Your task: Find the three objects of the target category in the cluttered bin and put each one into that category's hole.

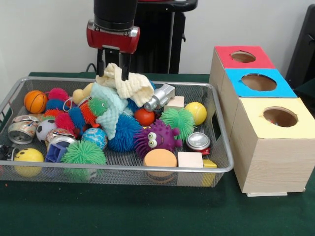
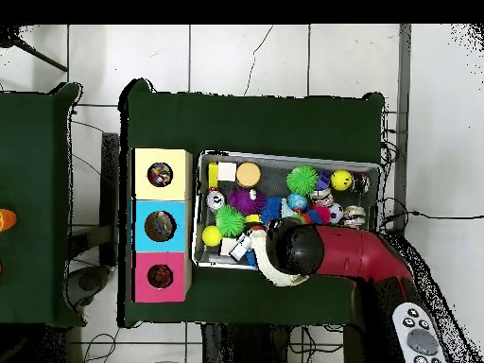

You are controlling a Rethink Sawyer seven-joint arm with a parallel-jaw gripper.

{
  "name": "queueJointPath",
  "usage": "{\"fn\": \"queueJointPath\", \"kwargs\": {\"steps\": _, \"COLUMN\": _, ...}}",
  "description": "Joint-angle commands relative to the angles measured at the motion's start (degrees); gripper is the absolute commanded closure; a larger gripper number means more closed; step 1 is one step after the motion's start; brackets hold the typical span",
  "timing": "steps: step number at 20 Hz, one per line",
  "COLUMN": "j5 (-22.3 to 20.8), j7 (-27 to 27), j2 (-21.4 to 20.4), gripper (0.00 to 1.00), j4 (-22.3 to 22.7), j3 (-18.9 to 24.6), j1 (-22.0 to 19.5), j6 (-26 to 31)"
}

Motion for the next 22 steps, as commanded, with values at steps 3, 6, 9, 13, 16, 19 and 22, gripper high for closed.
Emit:
{"fn": "queueJointPath", "kwargs": {"steps": 3, "j5": -2.62, "j7": -13.1, "j2": 3.5, "gripper": 0.0, "j4": -8.13, "j3": 9.16, "j1": -5.0, "j6": 7.87}}
{"fn": "queueJointPath", "kwargs": {"steps": 6, "j5": -6.8, "j7": -18.97, "j2": 5.3, "gripper": 0.0, "j4": -11.85, "j3": 9.88, "j1": -5.96, "j6": 11.02}}
{"fn": "queueJointPath", "kwargs": {"steps": 9, "j5": -7.2, "j7": -23.75, "j2": 4.99, "gripper": 0.0, "j4": -9.17, "j3": 13.82, "j1": -10.11, "j6": 11.31}}
{"fn": "queueJointPath", "kwargs": {"steps": 13, "j5": -8.75, "j7": -24.1, "j2": 2.3, "gripper": 0.0, "j4": -4.39, "j3": 15.54, "j1": -13.92, "j6": 9.79}}
{"fn": "queueJointPath", "kwargs": {"steps": 16, "j5": -10.59, "j7": -23.93, "j2": 1.26, "gripper": 0.0, "j4": -1.76, "j3": 16.3, "j1": -16.31, "j6": 8.36}}
{"fn": "queueJointPath", "kwargs": {"steps": 19, "j5": -14.02, "j7": -23.13, "j2": 4.3, "gripper": 0.0, "j4": -1.54, "j3": 19.37, "j1": -18.81, "j6": 1.34}}
{"fn": "queueJointPath", "kwargs": {"steps": 22, "j5": -17.45, "j7": -22.62, "j2": 5.59, "gripper": 0.0, "j4": -1.39, "j3": 15.96, "j1": -17.7, "j6": 7.31}}
